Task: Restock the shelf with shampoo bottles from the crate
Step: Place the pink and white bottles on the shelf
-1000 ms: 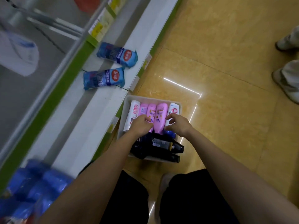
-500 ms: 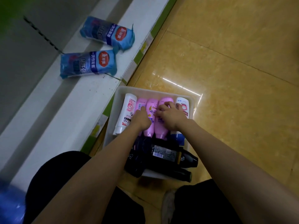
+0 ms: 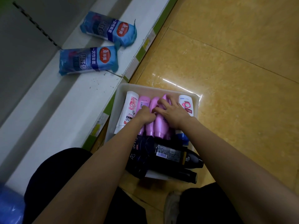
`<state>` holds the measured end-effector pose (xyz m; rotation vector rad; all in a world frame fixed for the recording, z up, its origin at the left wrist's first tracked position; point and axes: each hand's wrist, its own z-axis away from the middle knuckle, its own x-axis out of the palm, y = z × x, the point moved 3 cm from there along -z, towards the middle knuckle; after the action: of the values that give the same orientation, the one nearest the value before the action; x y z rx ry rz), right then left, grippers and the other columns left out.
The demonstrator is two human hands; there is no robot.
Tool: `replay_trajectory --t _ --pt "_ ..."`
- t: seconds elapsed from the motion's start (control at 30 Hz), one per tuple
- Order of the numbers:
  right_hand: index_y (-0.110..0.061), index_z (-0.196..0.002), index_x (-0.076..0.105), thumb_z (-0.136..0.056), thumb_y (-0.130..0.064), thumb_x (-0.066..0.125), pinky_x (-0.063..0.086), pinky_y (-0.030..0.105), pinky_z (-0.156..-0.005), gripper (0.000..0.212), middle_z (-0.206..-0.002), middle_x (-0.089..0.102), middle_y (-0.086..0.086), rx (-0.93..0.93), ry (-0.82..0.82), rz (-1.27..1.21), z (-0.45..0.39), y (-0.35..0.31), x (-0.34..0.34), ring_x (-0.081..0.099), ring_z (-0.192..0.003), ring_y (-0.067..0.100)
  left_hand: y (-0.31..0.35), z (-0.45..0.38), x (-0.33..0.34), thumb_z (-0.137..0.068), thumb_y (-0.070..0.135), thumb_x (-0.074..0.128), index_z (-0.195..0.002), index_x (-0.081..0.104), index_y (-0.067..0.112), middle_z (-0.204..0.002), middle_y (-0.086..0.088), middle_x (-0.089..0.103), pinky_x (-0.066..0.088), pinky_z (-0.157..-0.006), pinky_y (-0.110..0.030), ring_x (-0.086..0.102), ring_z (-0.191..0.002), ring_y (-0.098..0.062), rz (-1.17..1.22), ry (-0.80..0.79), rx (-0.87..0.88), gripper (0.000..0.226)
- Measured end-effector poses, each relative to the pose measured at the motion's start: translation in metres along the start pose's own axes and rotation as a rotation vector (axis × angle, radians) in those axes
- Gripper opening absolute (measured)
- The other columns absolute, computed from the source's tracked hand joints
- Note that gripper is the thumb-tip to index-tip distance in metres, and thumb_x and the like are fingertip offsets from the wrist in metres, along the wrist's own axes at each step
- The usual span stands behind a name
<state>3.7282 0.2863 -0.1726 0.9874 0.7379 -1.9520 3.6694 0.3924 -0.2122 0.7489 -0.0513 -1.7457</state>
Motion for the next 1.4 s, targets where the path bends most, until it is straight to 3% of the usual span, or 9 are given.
replay_trajectory --t 0.23,0.3,0.5,0.6,0.73,0.9,1.13,1.3,1.4 --pt "-0.018 -0.136 0.038 -0.091 -0.015 0.051 0.023 0.052 -0.11 0.047 -0.151 0.026 0.003 0.001 0.038 -0.117 0.001 -0.003 -0.006 0.005 -0.146 0.032 0.002 0.013 -0.015 -0.092 0.03 0.052 -0.141 0.032 0.007 -0.131 -0.017 0.052 0.048 -0.086 -0.033 0.055 -0.115 -0.033 0.246 -0.072 0.006 0.058" --pt "-0.016 -0.134 0.041 -0.086 -0.016 0.06 0.033 0.049 -0.107 0.051 -0.146 0.037 0.004 -0.02 0.066 -0.196 -0.001 -0.006 -0.013 0.018 -0.143 0.027 0.003 0.017 -0.023 -0.09 0.032 0.053 -0.132 0.044 0.007 -0.12 -0.016 0.059 0.052 -0.089 -0.04 0.06 -0.107 -0.03 0.33 -0.094 0.029 0.05" --pt "-0.012 -0.12 0.049 -0.073 -0.015 0.076 0.039 0.033 -0.092 0.054 -0.126 0.057 0.01 0.04 0.095 -0.54 -0.001 -0.014 -0.04 0.051 -0.114 0.027 0.007 0.047 -0.066 -0.086 0.02 0.062 -0.107 0.058 0.003 -0.098 -0.018 0.066 0.052 -0.058 -0.029 0.062 -0.079 -0.024 0.448 -0.004 0.032 0.028" --pt "-0.015 -0.123 0.05 -0.073 -0.015 0.078 0.036 0.027 -0.087 0.057 -0.117 0.06 0.006 0.069 0.115 -0.686 0.015 -0.027 -0.061 0.052 -0.106 0.021 0.017 0.079 -0.093 -0.085 0.011 0.065 -0.09 0.056 0.009 -0.088 -0.008 0.061 0.055 -0.061 -0.029 0.061 -0.075 -0.02 0.456 0.094 0.031 0.011" --pt "-0.022 -0.107 0.044 -0.072 -0.009 0.078 0.049 0.036 -0.085 0.051 -0.1 0.054 0.002 0.102 0.103 -0.834 0.048 -0.048 -0.109 0.058 -0.095 0.026 0.028 0.133 -0.127 -0.078 0.009 0.072 -0.105 0.063 0.012 -0.102 -0.011 0.062 0.059 -0.073 -0.036 0.063 -0.086 -0.025 0.452 0.246 0.027 0.029" --pt "-0.017 -0.111 0.047 -0.074 -0.014 0.076 0.038 0.019 -0.054 0.048 -0.097 0.055 0.004 0.139 0.115 -0.871 0.103 -0.071 -0.19 0.052 -0.084 0.024 0.051 0.226 -0.176 -0.069 0.014 0.077 -0.093 0.062 0.01 -0.096 -0.008 0.064 0.05 -0.077 -0.029 0.058 -0.088 -0.022 0.384 0.399 0.11 0.029" --pt "-0.015 -0.123 0.048 -0.069 -0.013 0.079 0.048 0.034 -0.081 0.062 -0.105 0.058 0.006 0.139 0.131 -1.008 0.186 -0.108 -0.321 0.055 -0.098 0.027 0.097 0.367 -0.246 -0.072 0.01 0.076 -0.067 0.06 0.023 -0.083 -0.003 0.061 0.044 -0.065 -0.025 0.054 -0.079 -0.017 0.488 0.409 0.222 0.021" --pt "-0.018 -0.127 0.048 -0.072 -0.016 0.077 0.051 0.035 -0.081 0.063 -0.11 0.06 0.006 0.101 0.148 -1.012 0.242 -0.127 -0.417 0.057 -0.098 0.025 0.13 0.463 -0.298 -0.079 0.017 0.073 -0.104 0.067 0.013 -0.092 -0.003 0.062 0.045 -0.065 -0.024 0.06 -0.087 -0.021 0.511 0.425 0.287 0.027" --pt "-0.019 -0.128 0.047 -0.071 -0.015 0.077 0.052 0.044 -0.089 0.064 -0.112 0.062 0.008 0.045 0.141 -1.008 0.271 -0.139 -0.467 0.059 -0.103 0.027 0.147 0.51 -0.321 -0.081 0.025 0.071 -0.106 0.057 0.021 -0.094 -0.002 0.062 0.05 -0.056 -0.026 0.059 -0.081 -0.022 0.561 0.385 0.263 0.029"
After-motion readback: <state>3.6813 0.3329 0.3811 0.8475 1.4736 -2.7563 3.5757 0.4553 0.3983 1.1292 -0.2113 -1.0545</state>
